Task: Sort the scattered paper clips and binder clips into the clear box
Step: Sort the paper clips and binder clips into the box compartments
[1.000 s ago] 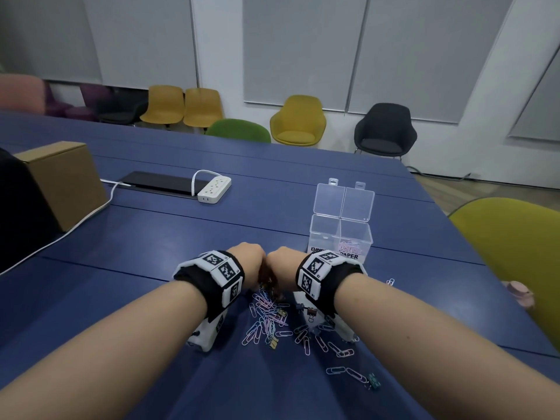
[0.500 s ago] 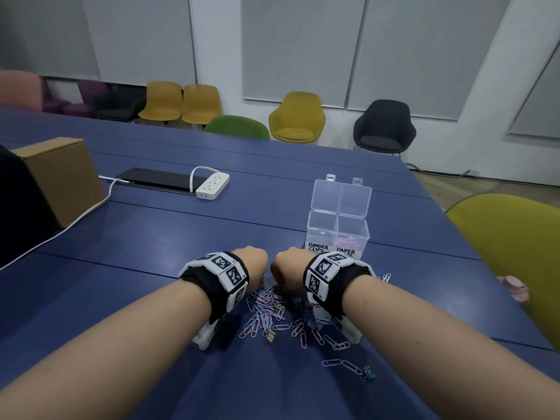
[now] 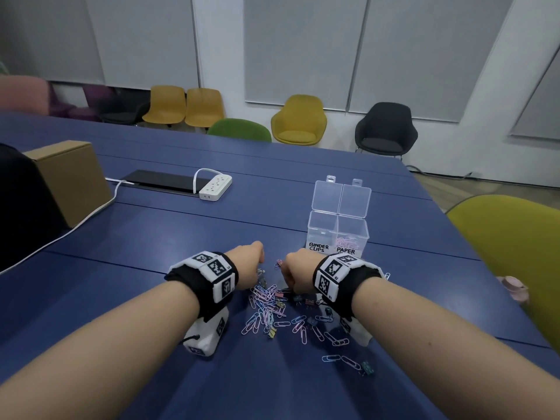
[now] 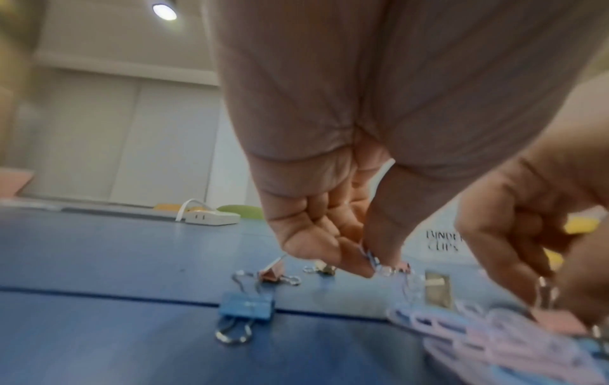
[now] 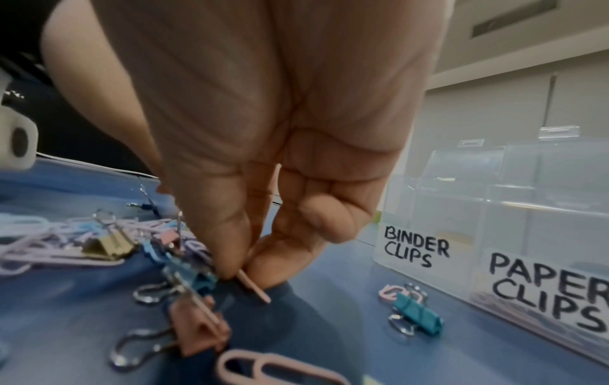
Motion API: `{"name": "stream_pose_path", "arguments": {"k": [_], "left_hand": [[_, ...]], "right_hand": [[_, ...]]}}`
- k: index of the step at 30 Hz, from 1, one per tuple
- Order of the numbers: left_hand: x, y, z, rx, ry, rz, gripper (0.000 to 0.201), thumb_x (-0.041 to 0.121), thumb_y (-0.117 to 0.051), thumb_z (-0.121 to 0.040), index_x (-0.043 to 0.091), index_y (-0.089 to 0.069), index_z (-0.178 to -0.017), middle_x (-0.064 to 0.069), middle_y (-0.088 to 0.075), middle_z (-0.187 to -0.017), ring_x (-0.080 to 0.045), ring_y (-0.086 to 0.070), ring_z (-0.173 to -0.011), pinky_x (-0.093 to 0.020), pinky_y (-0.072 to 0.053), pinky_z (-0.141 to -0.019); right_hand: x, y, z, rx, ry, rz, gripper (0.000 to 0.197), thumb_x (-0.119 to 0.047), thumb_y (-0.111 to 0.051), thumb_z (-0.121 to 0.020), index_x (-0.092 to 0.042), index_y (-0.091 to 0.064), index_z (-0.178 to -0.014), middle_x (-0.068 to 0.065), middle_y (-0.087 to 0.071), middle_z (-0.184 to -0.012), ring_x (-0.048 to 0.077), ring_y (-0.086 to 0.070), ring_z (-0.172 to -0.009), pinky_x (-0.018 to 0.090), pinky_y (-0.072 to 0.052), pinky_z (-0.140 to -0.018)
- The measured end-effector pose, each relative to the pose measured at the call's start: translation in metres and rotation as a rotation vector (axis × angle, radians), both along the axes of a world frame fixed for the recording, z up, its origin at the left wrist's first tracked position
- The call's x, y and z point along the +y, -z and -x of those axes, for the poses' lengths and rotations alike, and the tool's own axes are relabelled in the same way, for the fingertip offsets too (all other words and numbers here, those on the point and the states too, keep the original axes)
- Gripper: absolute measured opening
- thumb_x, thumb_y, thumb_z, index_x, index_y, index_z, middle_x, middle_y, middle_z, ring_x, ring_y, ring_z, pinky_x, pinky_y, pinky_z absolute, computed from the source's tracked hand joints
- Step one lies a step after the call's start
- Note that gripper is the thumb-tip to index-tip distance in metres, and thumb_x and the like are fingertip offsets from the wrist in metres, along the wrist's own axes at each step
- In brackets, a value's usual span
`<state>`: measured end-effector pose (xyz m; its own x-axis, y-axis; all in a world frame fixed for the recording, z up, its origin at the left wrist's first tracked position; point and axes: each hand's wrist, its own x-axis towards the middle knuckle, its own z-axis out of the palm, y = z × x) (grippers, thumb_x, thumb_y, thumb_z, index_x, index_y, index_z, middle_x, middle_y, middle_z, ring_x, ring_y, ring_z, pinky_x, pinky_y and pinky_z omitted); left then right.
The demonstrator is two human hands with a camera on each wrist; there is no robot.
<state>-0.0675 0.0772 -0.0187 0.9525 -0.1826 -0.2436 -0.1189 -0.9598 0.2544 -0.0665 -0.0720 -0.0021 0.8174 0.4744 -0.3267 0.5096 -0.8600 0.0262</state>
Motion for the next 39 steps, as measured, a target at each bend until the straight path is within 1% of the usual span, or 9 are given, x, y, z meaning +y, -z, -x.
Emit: {"name": "stream_pose_path", "arguments": {"k": [3, 6, 12, 15, 18, 21, 30, 34, 39], "left_hand": [[0.008, -0.008, 0.001, -0.012, -0.030, 0.089, 0.031, 0.014, -0.055, -0.086, 0.015, -0.053, -0.117, -0.005, -0.060, -0.109, -0.024, -0.058, -0.100, -0.028, -0.045, -0.083], [0.013, -0.011, 0.000, 0.055, -0.084, 0.248, 0.026, 0.012, -0.061, -0.085, 0.016, -0.062, -0.110, 0.000, -0.059, -0.092, -0.017, -0.057, -0.073, -0.024, -0.047, -0.071], [0.022, -0.008, 0.002, 0.353, -0.353, 1.005, 0.022, -0.009, -0.047, -0.091, 0.005, -0.062, -0.085, -0.009, -0.054, -0.075, -0.016, -0.050, -0.063, -0.021, -0.043, -0.054], [0.024, -0.009, 0.003, 0.452, -0.393, 1.176, 0.024, -0.010, -0.042, -0.093, 0.004, -0.061, -0.089, -0.006, -0.055, -0.076, -0.012, -0.049, -0.063, -0.017, -0.043, -0.051], [0.024, -0.009, 0.004, 0.500, -0.403, 1.284, 0.023, -0.008, -0.041, -0.094, 0.005, -0.060, -0.094, -0.003, -0.055, -0.076, -0.011, -0.049, -0.065, -0.015, -0.046, -0.049], [0.023, -0.009, 0.004, 0.503, -0.390, 1.344, 0.023, -0.007, -0.040, -0.094, 0.004, -0.060, -0.100, -0.003, -0.056, -0.076, -0.011, -0.049, -0.066, -0.015, -0.047, -0.052], [0.021, -0.008, 0.011, 0.491, -0.376, 1.306, 0.020, -0.006, -0.045, -0.093, 0.008, -0.058, -0.097, -0.003, -0.055, -0.074, -0.012, -0.050, -0.064, -0.021, -0.046, -0.058], [0.021, -0.004, 0.010, 0.450, -0.417, 1.270, 0.021, -0.008, -0.044, -0.093, 0.008, -0.058, -0.094, -0.004, -0.051, -0.072, -0.014, -0.048, -0.064, -0.025, -0.044, -0.061], [0.031, -0.006, 0.007, 0.482, -0.618, 1.469, 0.024, -0.007, -0.034, -0.090, 0.002, -0.056, -0.089, -0.009, -0.048, -0.073, -0.017, -0.044, -0.062, -0.023, -0.051, -0.050]], "right_hand": [[0.000, 0.002, 0.001, 0.000, 0.017, -0.011, 0.008, -0.008, -0.056, -0.083, -0.014, -0.061, -0.085, 0.012, -0.063, -0.088, 0.032, -0.064, -0.090, 0.037, -0.053, -0.079], [-0.004, 0.000, -0.001, 0.009, 0.104, -0.132, 0.018, -0.005, -0.051, -0.085, -0.010, -0.064, -0.096, 0.013, -0.068, -0.102, 0.032, -0.064, -0.097, 0.036, -0.052, -0.082], [-0.016, -0.008, -0.010, 0.111, 0.301, -0.434, 0.020, 0.007, -0.045, -0.086, -0.012, -0.049, -0.084, 0.003, -0.060, -0.076, 0.017, -0.051, -0.062, 0.031, -0.049, -0.064], [-0.012, -0.010, -0.004, 0.123, 0.329, -0.478, 0.022, -0.003, -0.036, -0.092, -0.009, -0.057, -0.099, -0.003, -0.047, -0.072, 0.019, -0.047, -0.069, 0.021, -0.033, -0.053], [0.000, -0.007, -0.004, 0.170, 0.334, -0.592, 0.012, -0.018, -0.044, -0.094, -0.013, -0.055, -0.094, 0.005, -0.061, -0.090, 0.018, -0.049, -0.073, 0.026, -0.038, -0.060], [0.010, 0.000, -0.007, 0.344, 0.443, -0.852, 0.014, -0.027, -0.051, -0.093, -0.014, -0.051, -0.086, -0.001, -0.061, -0.076, 0.014, -0.040, -0.057, 0.025, -0.034, -0.051], [0.007, 0.005, -0.006, 0.389, 0.542, -1.140, 0.023, -0.010, -0.056, -0.089, -0.015, -0.049, -0.067, 0.004, -0.063, -0.072, 0.013, -0.036, -0.051, 0.025, -0.030, -0.045], [-0.001, 0.004, -0.008, 0.332, 0.575, -1.066, 0.024, -0.009, -0.056, -0.086, -0.014, -0.050, -0.063, 0.013, -0.062, -0.079, 0.014, -0.036, -0.049, 0.024, -0.028, -0.044], [-0.011, 0.003, -0.012, 0.108, 0.480, -0.486, 0.024, -0.019, -0.054, -0.088, -0.015, -0.048, -0.066, 0.008, -0.059, -0.073, 0.020, -0.047, -0.057, 0.026, -0.036, -0.050]]}}
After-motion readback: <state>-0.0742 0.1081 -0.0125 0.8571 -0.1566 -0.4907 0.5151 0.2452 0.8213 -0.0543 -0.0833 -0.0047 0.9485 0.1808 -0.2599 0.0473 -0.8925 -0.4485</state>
